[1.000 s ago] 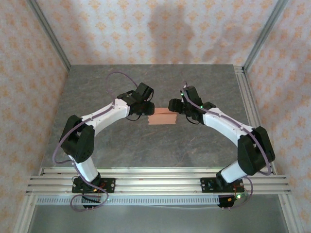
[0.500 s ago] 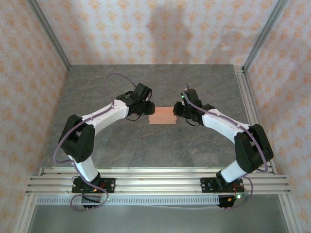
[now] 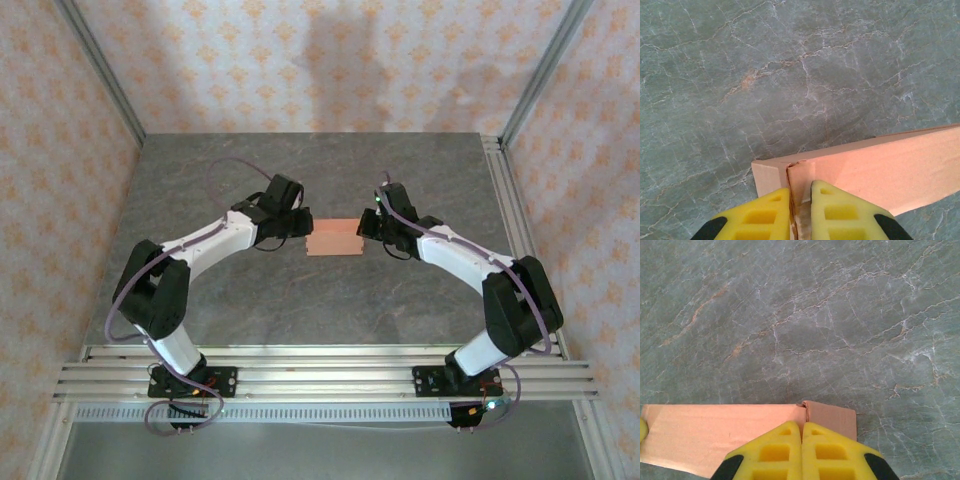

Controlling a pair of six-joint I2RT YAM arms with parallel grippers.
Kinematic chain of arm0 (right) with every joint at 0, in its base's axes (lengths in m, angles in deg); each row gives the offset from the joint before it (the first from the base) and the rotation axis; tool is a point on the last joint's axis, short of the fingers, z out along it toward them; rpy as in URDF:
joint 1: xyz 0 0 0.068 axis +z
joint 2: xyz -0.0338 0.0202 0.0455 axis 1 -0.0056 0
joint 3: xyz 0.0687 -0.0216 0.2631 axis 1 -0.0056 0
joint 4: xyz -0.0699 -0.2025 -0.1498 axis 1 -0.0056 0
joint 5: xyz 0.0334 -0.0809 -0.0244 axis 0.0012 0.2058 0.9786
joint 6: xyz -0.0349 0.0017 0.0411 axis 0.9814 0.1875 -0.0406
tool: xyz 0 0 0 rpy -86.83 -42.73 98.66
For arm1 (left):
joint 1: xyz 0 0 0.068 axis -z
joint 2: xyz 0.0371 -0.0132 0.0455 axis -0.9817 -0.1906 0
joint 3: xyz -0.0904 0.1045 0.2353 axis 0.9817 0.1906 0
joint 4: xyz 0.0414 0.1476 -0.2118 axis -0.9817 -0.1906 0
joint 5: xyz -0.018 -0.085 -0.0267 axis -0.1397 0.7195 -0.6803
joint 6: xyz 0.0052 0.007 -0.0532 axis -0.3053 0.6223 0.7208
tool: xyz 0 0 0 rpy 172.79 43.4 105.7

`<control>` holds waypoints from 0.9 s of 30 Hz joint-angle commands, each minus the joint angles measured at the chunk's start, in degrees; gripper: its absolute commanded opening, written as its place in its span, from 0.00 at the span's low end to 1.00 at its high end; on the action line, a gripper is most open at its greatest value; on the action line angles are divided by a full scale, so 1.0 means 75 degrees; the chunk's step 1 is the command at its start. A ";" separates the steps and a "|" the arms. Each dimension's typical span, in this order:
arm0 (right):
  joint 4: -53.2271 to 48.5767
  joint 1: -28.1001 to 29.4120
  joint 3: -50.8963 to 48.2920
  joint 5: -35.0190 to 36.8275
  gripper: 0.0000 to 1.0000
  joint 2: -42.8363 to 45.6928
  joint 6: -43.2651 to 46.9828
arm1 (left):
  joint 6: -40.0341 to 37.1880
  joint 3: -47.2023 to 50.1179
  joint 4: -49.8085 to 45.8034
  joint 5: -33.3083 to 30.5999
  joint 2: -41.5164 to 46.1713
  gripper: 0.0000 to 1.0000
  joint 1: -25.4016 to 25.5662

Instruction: Fold the paper box

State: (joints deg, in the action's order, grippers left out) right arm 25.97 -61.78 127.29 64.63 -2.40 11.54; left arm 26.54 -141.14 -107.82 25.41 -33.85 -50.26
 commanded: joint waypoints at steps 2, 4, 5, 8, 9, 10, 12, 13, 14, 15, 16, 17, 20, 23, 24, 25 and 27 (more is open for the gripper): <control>-0.0365 0.0008 -0.0328 -0.0179 0.00 -0.0004 0.0124 | 0.0366 0.0789 -0.0701 0.0126 -0.0344 0.17 0.0035; -0.0245 0.0016 -0.0286 -0.0324 0.18 0.0057 0.0135 | 0.0412 0.0878 -0.0636 0.0159 -0.0318 0.23 0.0035; -0.0163 0.0007 -0.0262 -0.0393 0.28 0.0065 0.0140 | 0.0415 0.0880 -0.0626 0.0170 -0.0320 0.25 0.0037; 0.0062 0.0007 -0.0187 -0.0721 0.47 -0.0020 0.0122 | 0.0415 0.0857 -0.0607 0.0183 -0.0316 0.26 0.0033; 0.0123 0.0007 -0.0163 -0.0828 0.49 -0.0081 0.0105 | 0.0416 0.0844 -0.0595 0.0197 -0.0331 0.26 0.0042; 0.0200 0.0011 -0.0162 -0.0952 0.52 -0.0146 0.0105 | 0.0424 0.0827 -0.0585 0.0214 -0.0351 0.25 0.0034; 0.0338 0.0007 -0.0141 -0.1150 0.55 -0.0282 0.0079 | 0.0428 0.0819 -0.0560 0.0229 -0.0366 0.24 0.0040; 0.0391 0.0007 -0.0121 -0.1279 0.58 -0.0348 0.0084 | 0.0433 0.0818 -0.0551 0.0250 -0.0385 0.24 0.0047; 0.0433 0.0023 -0.0115 -0.1413 0.61 -0.0404 0.0107 | 0.0428 0.0805 -0.0558 0.0247 -0.0394 0.24 0.0048; 0.0463 0.0027 -0.0095 -0.1568 0.64 -0.0485 0.0155 | 0.0436 0.0809 -0.0559 0.0256 -0.0397 0.24 0.0046; 0.0454 0.0038 -0.0069 -0.1694 0.66 -0.0556 0.0200 | 0.0416 0.0798 -0.0556 0.0261 -0.0406 0.23 0.0047; 0.0422 0.0042 -0.0046 -0.1709 0.66 -0.0613 0.0215 | 0.0415 0.0797 -0.0572 0.0252 -0.0417 0.23 0.0045; 0.0318 0.0046 -0.0091 -0.1603 0.66 -0.0629 0.0258 | 0.0398 0.0765 -0.0607 0.0207 -0.0415 0.22 0.0048; 0.0040 0.0001 -0.0111 -0.1306 0.55 -0.0536 0.0301 | 0.0362 0.0761 -0.0647 0.0159 -0.0423 0.21 0.0042; -0.0029 -0.0035 -0.0113 -0.1196 0.48 -0.0480 0.0293 | 0.0356 0.0762 -0.0667 0.0116 -0.0432 0.20 0.0041; -0.0042 -0.0086 -0.0164 -0.1149 0.43 -0.0422 0.0240 | 0.0344 0.0751 -0.0683 0.0103 -0.0433 0.20 0.0040; 0.0027 -0.0228 -0.0298 -0.1157 0.33 -0.0304 0.0122 | 0.0307 0.0738 -0.0732 0.0074 -0.0457 0.20 0.0039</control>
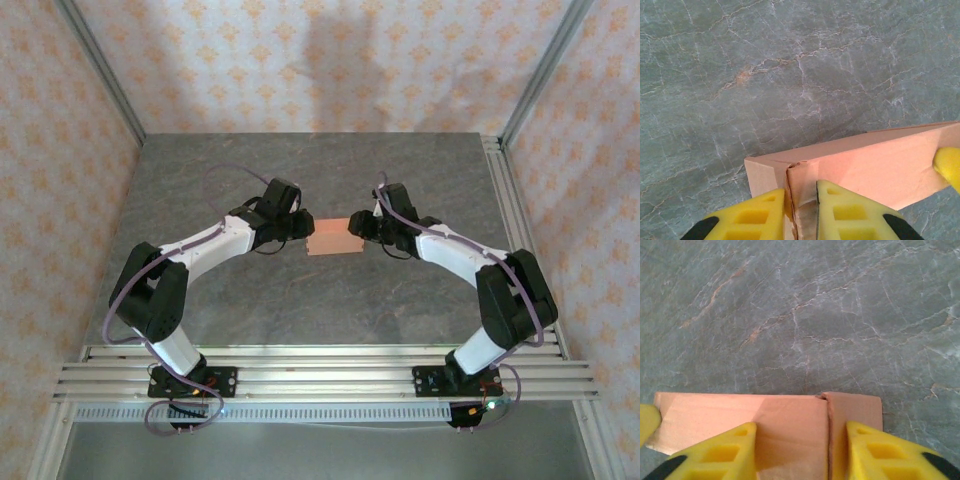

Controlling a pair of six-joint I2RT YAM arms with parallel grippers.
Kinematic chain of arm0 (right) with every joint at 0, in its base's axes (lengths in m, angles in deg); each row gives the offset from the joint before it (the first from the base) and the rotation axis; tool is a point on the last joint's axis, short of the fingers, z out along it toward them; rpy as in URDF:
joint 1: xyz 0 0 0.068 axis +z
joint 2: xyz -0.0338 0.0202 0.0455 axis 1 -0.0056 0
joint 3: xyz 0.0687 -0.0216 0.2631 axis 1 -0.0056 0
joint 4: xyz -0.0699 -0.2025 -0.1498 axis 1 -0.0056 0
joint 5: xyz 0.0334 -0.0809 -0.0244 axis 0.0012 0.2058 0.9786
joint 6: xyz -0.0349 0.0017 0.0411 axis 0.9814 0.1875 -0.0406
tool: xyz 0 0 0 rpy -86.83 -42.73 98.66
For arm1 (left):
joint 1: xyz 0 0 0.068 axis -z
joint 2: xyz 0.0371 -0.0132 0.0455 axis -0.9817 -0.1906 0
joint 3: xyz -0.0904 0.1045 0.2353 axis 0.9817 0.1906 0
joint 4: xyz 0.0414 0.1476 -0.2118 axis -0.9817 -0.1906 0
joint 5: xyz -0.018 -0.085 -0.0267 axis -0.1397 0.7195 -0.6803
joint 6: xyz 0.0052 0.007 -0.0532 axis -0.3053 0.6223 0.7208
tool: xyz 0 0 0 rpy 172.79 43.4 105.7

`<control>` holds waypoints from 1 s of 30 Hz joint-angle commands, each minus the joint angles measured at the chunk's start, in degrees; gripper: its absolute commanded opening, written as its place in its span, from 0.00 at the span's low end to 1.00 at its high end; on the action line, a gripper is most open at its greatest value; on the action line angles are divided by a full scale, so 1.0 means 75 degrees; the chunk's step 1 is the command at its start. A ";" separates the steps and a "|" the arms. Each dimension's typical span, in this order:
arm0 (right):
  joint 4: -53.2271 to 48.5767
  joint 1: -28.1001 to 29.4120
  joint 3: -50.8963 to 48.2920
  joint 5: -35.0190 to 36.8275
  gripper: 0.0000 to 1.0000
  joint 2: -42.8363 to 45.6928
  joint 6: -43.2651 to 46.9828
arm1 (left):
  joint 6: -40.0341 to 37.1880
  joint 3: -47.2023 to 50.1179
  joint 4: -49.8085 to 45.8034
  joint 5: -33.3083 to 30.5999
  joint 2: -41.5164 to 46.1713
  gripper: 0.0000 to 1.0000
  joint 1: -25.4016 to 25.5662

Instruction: Fold the paper box

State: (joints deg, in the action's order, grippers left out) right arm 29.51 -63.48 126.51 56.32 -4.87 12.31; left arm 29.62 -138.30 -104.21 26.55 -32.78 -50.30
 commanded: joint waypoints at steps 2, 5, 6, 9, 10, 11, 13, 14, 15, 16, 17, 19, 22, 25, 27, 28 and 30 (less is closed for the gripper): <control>-0.0354 -0.0120 -0.0306 -0.0116 0.24 0.0121 -0.0072 | -0.0112 0.0341 -0.1244 -0.0082 -0.0612 0.19 0.0045; -0.0222 -0.0196 -0.0373 -0.0245 0.19 0.0178 -0.0135 | -0.0119 0.0332 -0.1251 -0.0069 -0.0636 0.19 0.0044; -0.0181 -0.0195 -0.0364 -0.0340 0.18 0.0168 -0.0151 | -0.0119 0.0326 -0.1256 -0.0072 -0.0646 0.19 0.0040; 0.0060 -0.0196 -0.0383 -0.0658 0.07 0.0070 -0.0267 | -0.0101 0.0313 -0.1229 -0.0063 -0.0630 0.15 0.0039; 0.0164 -0.0190 -0.0402 -0.0713 0.03 0.0050 -0.0297 | -0.0101 0.0307 -0.1223 -0.0046 -0.0614 0.13 0.0039; 0.0218 -0.0190 -0.0414 -0.0724 0.01 0.0048 -0.0319 | -0.0101 0.0299 -0.1227 -0.0037 -0.0616 0.12 0.0039; 0.0273 -0.0195 -0.0421 -0.0719 0.01 0.0077 -0.0318 | -0.0112 0.0288 -0.1253 -0.0041 -0.0595 0.09 0.0048; 0.0270 -0.0191 -0.0408 -0.0711 0.04 0.0081 -0.0309 | -0.0104 0.0288 -0.1259 -0.0050 -0.0576 0.09 0.0042; 0.0223 -0.0192 -0.0386 -0.0684 0.10 0.0102 -0.0295 | -0.0114 0.0275 -0.1272 -0.0059 -0.0567 0.09 0.0049; 0.0207 -0.0199 -0.0368 -0.0671 0.19 0.0110 -0.0275 | -0.0119 0.0261 -0.1275 -0.0052 -0.0580 0.09 0.0042; 0.0186 -0.0189 -0.0361 -0.0651 0.30 0.0123 -0.0271 | -0.0130 0.0233 -0.1299 -0.0047 -0.0598 0.11 0.0040; 0.0186 -0.0196 -0.0379 -0.0589 0.36 0.0155 -0.0273 | -0.0125 0.0195 -0.1321 -0.0051 -0.0629 0.18 0.0042; 0.0186 -0.0196 -0.0408 -0.0500 0.05 0.0205 -0.0258 | -0.0113 0.0152 -0.1307 -0.0095 -0.0586 0.25 0.0045; 0.0115 -0.0194 -0.0369 -0.0446 0.00 0.0261 -0.0185 | -0.0160 0.0088 -0.1351 -0.0151 -0.0473 0.35 0.0041; 0.0095 -0.0194 -0.0338 -0.0367 0.10 0.0323 -0.0113 | -0.0172 0.0004 -0.1389 -0.0230 -0.0388 0.45 0.0042; 0.0091 -0.0190 -0.0338 -0.0308 0.17 0.0378 -0.0075 | -0.0177 -0.0018 -0.1391 -0.0249 -0.0332 0.49 0.0040; 0.0092 -0.0194 -0.0315 -0.0215 0.33 0.0520 0.0134 | -0.0183 -0.0072 -0.1384 -0.0322 -0.0208 0.54 0.0039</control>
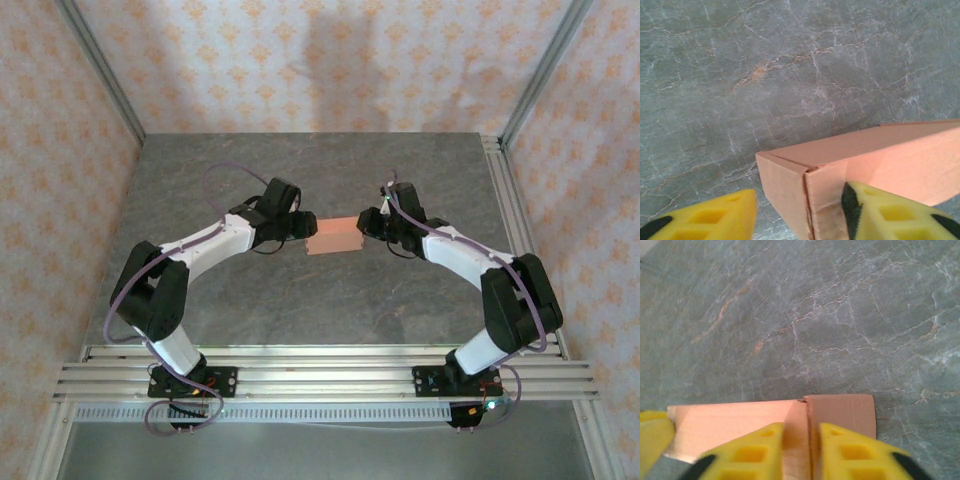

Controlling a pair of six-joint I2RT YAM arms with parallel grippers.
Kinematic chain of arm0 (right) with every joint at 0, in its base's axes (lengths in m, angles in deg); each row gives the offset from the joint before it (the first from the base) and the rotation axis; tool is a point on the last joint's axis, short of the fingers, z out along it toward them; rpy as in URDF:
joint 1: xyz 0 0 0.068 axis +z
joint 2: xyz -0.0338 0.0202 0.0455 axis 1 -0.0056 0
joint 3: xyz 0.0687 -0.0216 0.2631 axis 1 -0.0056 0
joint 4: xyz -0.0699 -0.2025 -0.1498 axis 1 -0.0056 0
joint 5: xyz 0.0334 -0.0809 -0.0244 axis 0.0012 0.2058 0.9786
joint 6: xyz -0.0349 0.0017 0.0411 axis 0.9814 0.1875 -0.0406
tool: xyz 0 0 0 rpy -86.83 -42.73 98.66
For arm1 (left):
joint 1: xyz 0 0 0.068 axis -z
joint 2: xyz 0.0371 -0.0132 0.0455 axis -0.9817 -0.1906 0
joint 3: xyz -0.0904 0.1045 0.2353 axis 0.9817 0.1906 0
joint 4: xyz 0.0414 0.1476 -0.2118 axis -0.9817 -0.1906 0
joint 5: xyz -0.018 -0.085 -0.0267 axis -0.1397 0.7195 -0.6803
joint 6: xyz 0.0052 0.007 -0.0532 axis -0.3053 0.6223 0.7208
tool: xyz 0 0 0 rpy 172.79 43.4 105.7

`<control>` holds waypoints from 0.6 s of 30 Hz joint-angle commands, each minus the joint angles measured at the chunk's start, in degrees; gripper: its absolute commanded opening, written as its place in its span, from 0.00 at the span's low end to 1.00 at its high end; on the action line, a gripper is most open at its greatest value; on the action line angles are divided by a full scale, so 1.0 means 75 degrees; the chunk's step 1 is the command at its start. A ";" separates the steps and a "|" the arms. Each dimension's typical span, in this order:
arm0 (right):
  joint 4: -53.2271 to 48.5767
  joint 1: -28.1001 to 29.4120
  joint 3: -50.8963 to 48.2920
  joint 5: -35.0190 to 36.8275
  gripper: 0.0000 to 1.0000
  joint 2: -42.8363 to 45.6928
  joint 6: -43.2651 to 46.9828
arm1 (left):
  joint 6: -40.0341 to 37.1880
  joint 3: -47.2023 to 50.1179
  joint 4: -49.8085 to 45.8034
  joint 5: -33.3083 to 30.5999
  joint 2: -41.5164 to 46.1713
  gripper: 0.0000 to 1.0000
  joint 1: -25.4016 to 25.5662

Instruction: Fold the paper box

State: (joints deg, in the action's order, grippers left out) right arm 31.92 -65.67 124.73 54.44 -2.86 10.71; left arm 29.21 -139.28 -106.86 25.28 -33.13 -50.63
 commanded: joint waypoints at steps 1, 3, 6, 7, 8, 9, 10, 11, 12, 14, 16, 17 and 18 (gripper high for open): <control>-0.0229 0.0099 -0.0078 0.0080 0.41 0.0317 0.0476 | -0.0138 0.0029 -0.1038 -0.0182 -0.0106 0.57 0.0083; -0.0260 0.0097 -0.0056 0.0150 0.55 0.0449 0.0850 | -0.0173 -0.0044 -0.1029 -0.0262 0.0035 0.63 0.0084; -0.0458 0.0092 0.0071 0.0166 0.70 0.0618 0.1557 | -0.0239 -0.0186 -0.1106 -0.0438 0.0244 0.71 0.0093; -0.0510 0.0094 0.0113 0.0175 0.73 0.0655 0.1768 | -0.0233 -0.0212 -0.1098 -0.0494 0.0315 0.74 0.0092; -0.0579 0.0101 0.0163 0.0199 0.74 0.0716 0.2029 | -0.0233 -0.0221 -0.1088 -0.0585 0.0407 0.75 0.0076; -0.0609 0.0100 0.0199 0.0206 0.77 0.0769 0.2296 | -0.0233 -0.0203 -0.1085 -0.0693 0.0503 0.80 0.0072; -0.0627 0.0102 0.0225 0.0200 0.78 0.0805 0.2526 | -0.0233 -0.0190 -0.1074 -0.0767 0.0600 0.82 0.0054; -0.0629 0.0093 0.0261 0.0130 0.79 0.0849 0.2862 | -0.0233 -0.0129 -0.1061 -0.0889 0.0695 0.87 0.0029; -0.0636 0.0099 0.0300 -0.0006 0.79 0.0890 0.3247 | -0.0233 -0.0059 -0.1051 -0.0965 0.0789 0.89 -0.0016; -0.0681 0.0113 0.0419 -0.0329 0.78 0.0901 0.4040 | -0.0233 0.0139 -0.1004 -0.1064 0.0988 0.95 -0.0186; -0.0793 0.0111 0.0624 -0.0716 0.76 0.0789 0.4806 | -0.0162 0.0408 -0.0925 -0.1054 0.1180 0.99 -0.0440; -0.0890 0.0128 0.0743 -0.1037 0.76 0.0708 0.5262 | -0.0112 0.0551 -0.0897 -0.1026 0.1299 1.00 -0.0576; -0.1082 0.0184 0.0856 -0.1387 0.76 0.0626 0.5909 | -0.0093 0.0688 -0.0882 -0.1024 0.1447 1.00 -0.0683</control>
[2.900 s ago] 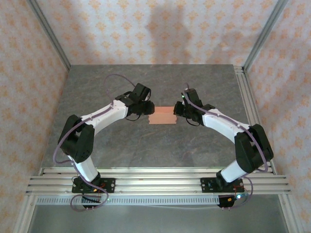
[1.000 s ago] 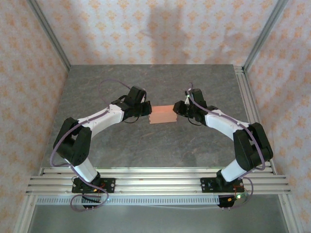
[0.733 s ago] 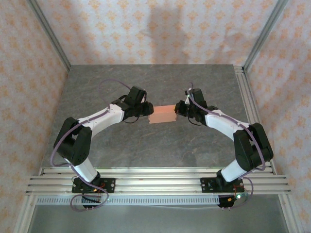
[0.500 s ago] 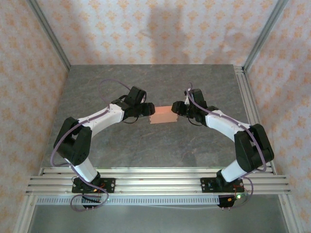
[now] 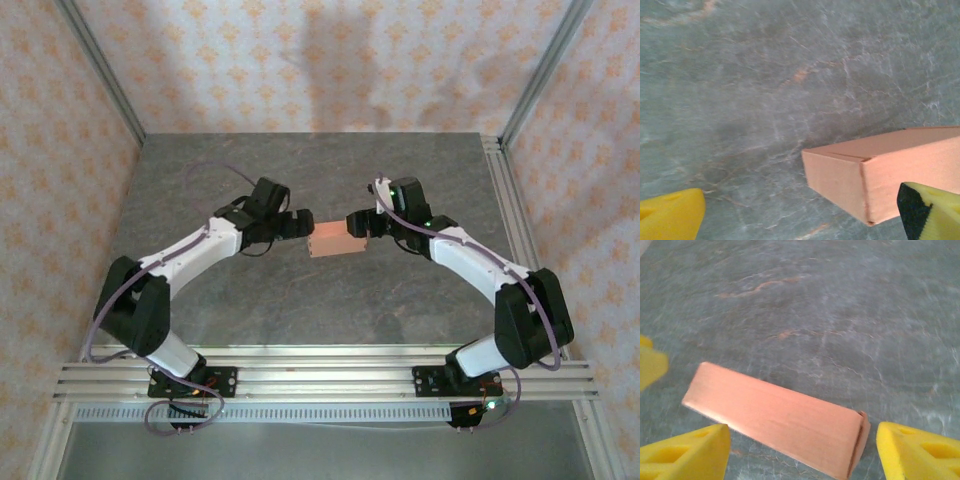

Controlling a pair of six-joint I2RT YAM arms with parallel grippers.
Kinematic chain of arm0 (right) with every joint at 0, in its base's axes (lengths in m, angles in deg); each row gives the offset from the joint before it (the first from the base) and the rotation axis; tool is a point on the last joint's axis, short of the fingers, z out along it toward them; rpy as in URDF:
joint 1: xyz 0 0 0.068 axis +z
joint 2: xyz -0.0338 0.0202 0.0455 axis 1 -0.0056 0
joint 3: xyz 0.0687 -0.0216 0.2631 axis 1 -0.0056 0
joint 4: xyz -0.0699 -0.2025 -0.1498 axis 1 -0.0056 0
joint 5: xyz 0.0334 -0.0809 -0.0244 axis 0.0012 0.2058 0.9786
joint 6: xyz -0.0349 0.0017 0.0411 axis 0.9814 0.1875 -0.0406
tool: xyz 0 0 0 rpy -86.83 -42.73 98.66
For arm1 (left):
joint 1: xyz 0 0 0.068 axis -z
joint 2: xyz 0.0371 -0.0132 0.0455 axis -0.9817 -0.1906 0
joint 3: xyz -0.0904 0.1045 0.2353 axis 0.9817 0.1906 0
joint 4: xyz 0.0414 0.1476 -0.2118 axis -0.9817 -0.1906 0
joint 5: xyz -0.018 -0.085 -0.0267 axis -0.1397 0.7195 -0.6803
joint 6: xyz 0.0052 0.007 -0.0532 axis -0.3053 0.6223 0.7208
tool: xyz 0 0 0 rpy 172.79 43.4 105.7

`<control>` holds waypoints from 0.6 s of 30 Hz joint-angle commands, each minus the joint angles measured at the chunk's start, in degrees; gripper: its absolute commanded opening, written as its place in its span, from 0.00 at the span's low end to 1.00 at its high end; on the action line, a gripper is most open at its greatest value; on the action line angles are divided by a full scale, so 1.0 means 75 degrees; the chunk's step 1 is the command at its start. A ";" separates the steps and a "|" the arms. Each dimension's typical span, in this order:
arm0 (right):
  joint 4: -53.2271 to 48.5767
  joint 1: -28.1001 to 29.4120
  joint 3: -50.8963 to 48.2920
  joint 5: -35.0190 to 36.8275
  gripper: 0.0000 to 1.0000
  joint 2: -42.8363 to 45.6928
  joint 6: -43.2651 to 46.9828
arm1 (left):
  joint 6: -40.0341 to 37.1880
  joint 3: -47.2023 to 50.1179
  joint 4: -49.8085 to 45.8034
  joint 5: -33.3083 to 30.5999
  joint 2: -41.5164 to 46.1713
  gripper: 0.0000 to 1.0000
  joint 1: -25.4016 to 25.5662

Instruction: Fold the paper box

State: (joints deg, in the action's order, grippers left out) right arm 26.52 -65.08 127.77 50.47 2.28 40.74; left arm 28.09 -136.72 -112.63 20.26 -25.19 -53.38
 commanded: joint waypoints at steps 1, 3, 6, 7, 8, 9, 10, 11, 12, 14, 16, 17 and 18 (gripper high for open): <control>-0.0589 0.0205 0.0582 -0.1066 0.76 -0.0127 0.2565 | 0.0064 0.0452 -0.0129 -0.0369 0.0505 1.00 -0.0396; -0.1204 0.0412 0.0937 -0.1226 0.77 -0.0312 0.3712 | 0.0093 0.0702 -0.0141 -0.0386 0.0780 1.00 -0.0616; -0.2495 0.0825 0.1774 -0.1257 0.81 -0.0836 0.5419 | 0.0155 0.1065 -0.0120 -0.0284 0.1094 1.00 -0.0973; -0.2836 0.0932 0.2061 -0.1218 0.81 -0.1043 0.5714 | 0.0178 0.1163 -0.0116 -0.0230 0.1188 1.00 -0.1079; -0.3216 0.1049 0.2401 -0.1193 0.82 -0.1294 0.6019 | 0.0194 0.1276 -0.0096 -0.0140 0.1271 1.00 -0.1200; -0.3530 0.1132 0.2703 -0.1175 0.83 -0.1521 0.6225 | 0.0225 0.1382 -0.0052 -0.0078 0.1347 1.00 -0.1287; -0.3817 0.1209 0.3017 -0.1151 0.83 -0.1769 0.6449 | 0.0263 0.1488 -0.0016 -0.0046 0.1444 1.00 -0.1372; -0.4023 0.1284 0.3302 -0.1073 0.84 -0.2003 0.6609 | 0.0287 0.1599 0.0010 -0.0013 0.1525 1.00 -0.1447; -0.4213 0.1355 0.3571 -0.0962 0.84 -0.2249 0.6777 | 0.0279 0.1666 0.0007 0.0002 0.1578 1.00 -0.1496; -0.4429 0.1431 0.4044 -0.0816 0.84 -0.2694 0.6947 | 0.0257 0.1762 0.0000 0.0036 0.1618 1.00 -0.1545; -0.4554 0.1443 0.4426 -0.0825 0.84 -0.3090 0.7008 | 0.0222 0.1834 0.0035 0.0134 0.1611 1.00 -0.1565; -0.4621 0.1454 0.4625 -0.0821 0.83 -0.3318 0.7064 | 0.0220 0.1864 0.0062 0.0172 0.1574 1.00 -0.1563; -0.4682 0.1460 0.4779 -0.0768 0.82 -0.3484 0.7109 | 0.0220 0.1901 0.0109 0.0210 0.1546 1.00 -0.1561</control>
State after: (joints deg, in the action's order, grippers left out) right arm -2.82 -54.19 159.90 43.89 -21.07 89.24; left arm 29.52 -123.43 -112.65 20.80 -14.22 -64.81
